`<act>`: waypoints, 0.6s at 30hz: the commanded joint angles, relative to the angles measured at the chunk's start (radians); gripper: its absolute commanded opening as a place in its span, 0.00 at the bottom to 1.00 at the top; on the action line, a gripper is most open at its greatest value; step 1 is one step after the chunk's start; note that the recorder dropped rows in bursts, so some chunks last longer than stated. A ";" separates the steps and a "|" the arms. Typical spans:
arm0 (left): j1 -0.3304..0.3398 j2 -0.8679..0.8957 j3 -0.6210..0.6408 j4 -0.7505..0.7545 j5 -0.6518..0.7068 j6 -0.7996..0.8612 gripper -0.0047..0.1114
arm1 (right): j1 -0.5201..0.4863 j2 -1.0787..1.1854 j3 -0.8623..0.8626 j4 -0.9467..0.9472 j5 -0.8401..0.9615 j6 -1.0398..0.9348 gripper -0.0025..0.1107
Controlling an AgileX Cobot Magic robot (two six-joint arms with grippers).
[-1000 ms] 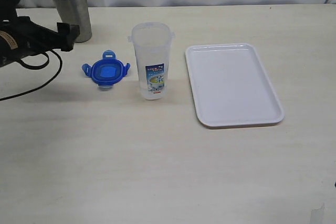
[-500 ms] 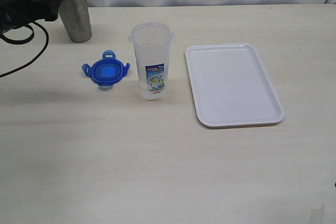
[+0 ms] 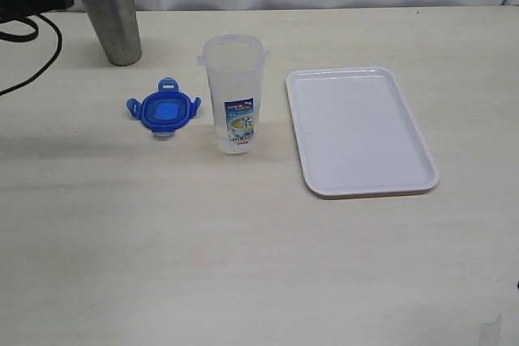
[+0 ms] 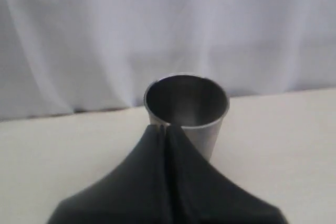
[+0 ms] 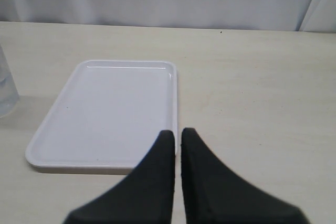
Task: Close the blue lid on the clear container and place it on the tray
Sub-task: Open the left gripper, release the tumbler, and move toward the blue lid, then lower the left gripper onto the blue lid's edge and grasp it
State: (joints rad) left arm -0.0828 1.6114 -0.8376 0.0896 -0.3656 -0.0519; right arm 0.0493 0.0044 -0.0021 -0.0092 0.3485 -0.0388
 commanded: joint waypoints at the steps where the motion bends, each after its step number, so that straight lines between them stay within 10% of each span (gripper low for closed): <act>1: 0.003 -0.009 -0.162 0.041 0.396 0.005 0.04 | -0.004 -0.004 0.002 -0.003 -0.003 0.002 0.06; 9: 0.003 -0.006 -0.417 0.021 0.991 0.013 0.04 | -0.004 -0.004 0.002 -0.003 -0.003 0.002 0.06; 18: 0.001 0.079 -0.421 -0.283 1.113 0.310 0.21 | -0.004 -0.004 0.002 -0.003 -0.003 0.002 0.06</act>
State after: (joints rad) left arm -0.0828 1.6557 -1.2505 -0.0488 0.7151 0.1299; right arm 0.0493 0.0044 -0.0021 -0.0092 0.3485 -0.0388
